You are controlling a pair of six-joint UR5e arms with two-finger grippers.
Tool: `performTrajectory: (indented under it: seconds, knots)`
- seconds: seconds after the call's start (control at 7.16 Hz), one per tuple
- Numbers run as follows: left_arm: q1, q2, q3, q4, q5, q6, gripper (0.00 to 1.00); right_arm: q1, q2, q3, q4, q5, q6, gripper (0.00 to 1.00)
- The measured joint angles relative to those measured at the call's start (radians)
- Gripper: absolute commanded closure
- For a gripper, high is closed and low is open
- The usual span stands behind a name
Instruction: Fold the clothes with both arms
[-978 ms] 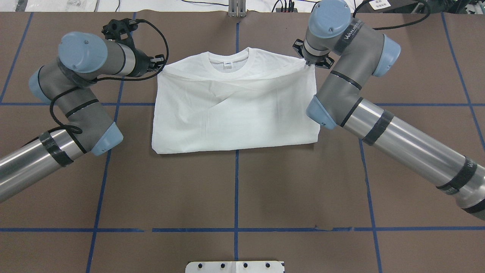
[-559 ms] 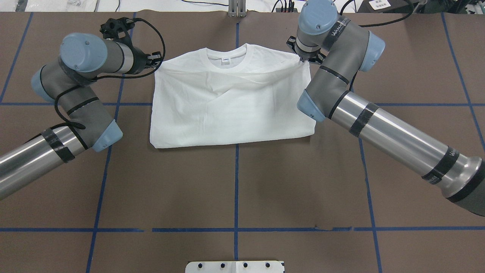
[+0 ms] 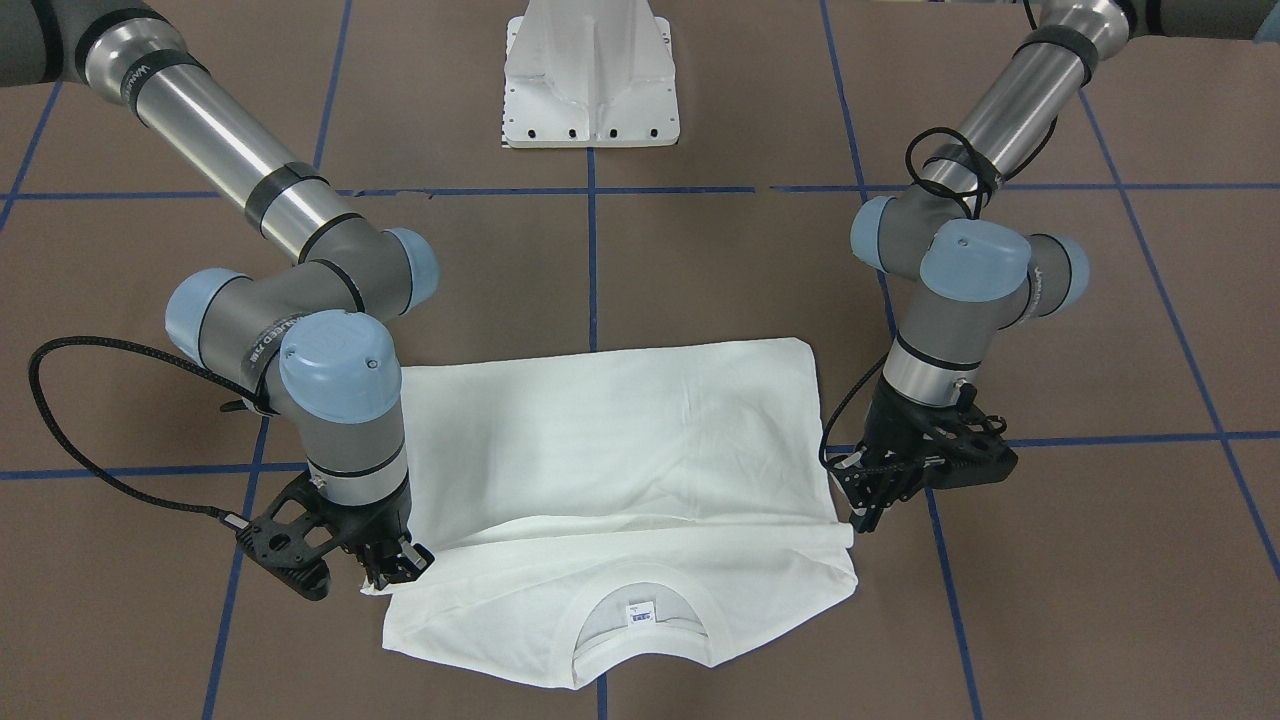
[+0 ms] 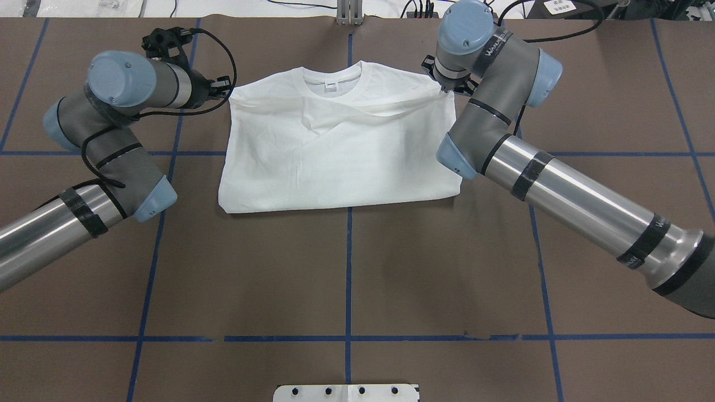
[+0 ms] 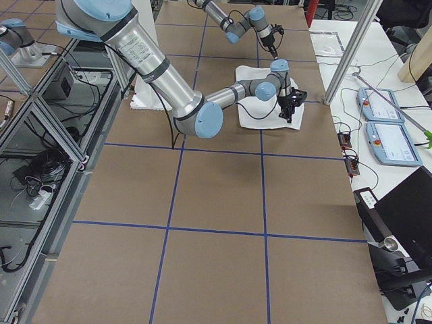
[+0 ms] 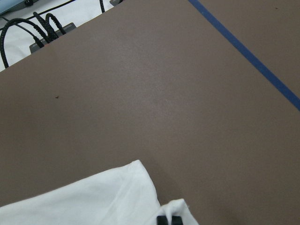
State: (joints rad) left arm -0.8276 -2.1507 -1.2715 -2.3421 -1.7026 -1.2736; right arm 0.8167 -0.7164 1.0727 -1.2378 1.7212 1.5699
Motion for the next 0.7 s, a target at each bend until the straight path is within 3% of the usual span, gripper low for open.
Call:
performTrajectory:
  seconds: [0.42, 0.7]
  knots:
    - [-0.021, 0.001, 0.009, 0.0, 0.0, 0.019, 0.5, 0.021, -0.005, 0.012, 0.014, 0.002, 0.008, 0.08]
    - [-0.024, 0.004, 0.009, -0.011, -0.001, 0.021, 0.49, 0.008, -0.108, 0.18, 0.012, 0.014, 0.081, 0.07]
